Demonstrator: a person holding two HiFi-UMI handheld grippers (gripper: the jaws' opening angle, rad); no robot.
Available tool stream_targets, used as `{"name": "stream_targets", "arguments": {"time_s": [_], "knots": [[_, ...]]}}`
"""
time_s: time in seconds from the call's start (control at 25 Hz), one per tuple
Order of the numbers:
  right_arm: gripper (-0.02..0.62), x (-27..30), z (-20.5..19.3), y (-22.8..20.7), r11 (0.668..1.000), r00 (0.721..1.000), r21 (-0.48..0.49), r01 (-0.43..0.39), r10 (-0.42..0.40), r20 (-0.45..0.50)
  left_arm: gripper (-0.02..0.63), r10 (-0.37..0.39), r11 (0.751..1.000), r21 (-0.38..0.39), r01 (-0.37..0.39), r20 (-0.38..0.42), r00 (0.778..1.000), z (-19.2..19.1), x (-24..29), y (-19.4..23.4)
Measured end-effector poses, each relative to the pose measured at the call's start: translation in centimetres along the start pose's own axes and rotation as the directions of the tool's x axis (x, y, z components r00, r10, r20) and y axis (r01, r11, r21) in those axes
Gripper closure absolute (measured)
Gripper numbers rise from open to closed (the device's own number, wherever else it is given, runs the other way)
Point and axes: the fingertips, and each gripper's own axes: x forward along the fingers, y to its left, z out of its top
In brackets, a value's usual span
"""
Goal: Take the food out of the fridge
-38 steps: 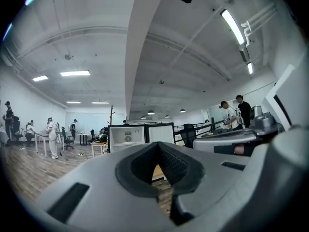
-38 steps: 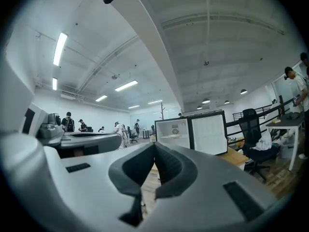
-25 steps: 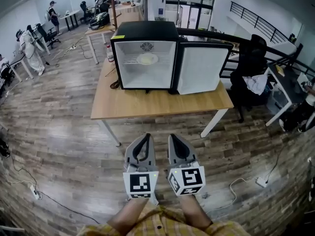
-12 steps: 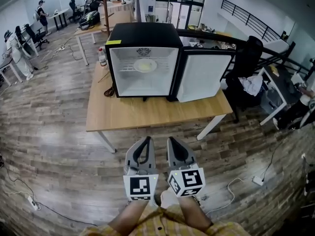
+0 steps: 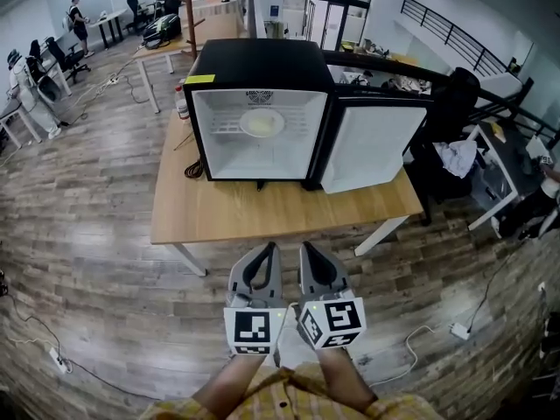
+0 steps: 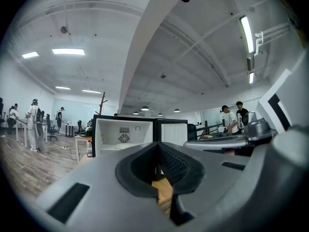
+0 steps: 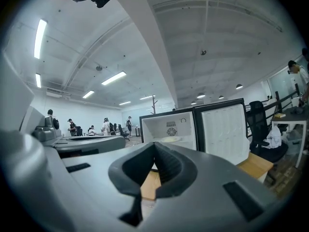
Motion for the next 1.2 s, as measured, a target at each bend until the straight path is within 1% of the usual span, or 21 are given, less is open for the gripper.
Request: {"name": "stream_targets", "arguments": {"time_s": [0.12, 0.24, 0.56, 0.72, 0.84, 1.0, 1.2], "knots": [[0.594, 2.6, 0.1, -1.6, 1.000, 1.000, 0.017, -0.015, 0.015, -0.003, 0.598, 0.024, 1.000, -0.016, -0.024, -0.010, 1.000, -0.2, 2.9, 1.1], [0.594, 5.4, 0.7, -3.3, 0.999, 1.000, 0.033, -0.029, 0.029, -0.004, 0.598, 0.040, 0.999, -0.004, -0.040, -0.014, 0.999, -0.2, 6.1, 2.4], [0.594, 12.6, 2.4, -8.1, 0.997, 0.998, 0.018, -0.069, 0.069, 0.003, 0.598, 0.073, 0.996, -0.044, -0.074, -0.024, 0.997, 0.2, 14.4, 4.7], [0.594, 15.4, 2.6, -10.0, 0.996, 0.996, 0.028, -0.090, 0.090, 0.004, 0.598, 0.107, 0.994, -0.022, -0.107, -0.021, 0.994, 0.4, 17.4, 5.2], [0.594, 16.8, 3.0, -11.2, 0.994, 0.995, 0.025, -0.103, 0.103, 0.004, 0.598, 0.135, 0.990, -0.029, -0.136, -0.029, 0.990, 0.3, 19.4, 5.3], [0.594, 18.2, 2.9, -12.7, 0.994, 0.995, 0.042, -0.100, 0.100, 0.010, 0.598, 0.125, 0.992, -0.031, -0.126, -0.030, 0.992, -0.3, 21.3, 5.6], [0.594, 20.0, 2.6, -13.5, 0.995, 0.996, 0.047, -0.092, 0.092, -0.003, 0.598, 0.128, 0.988, -0.076, -0.132, -0.056, 0.990, -1.3, 23.0, 6.9]]}}
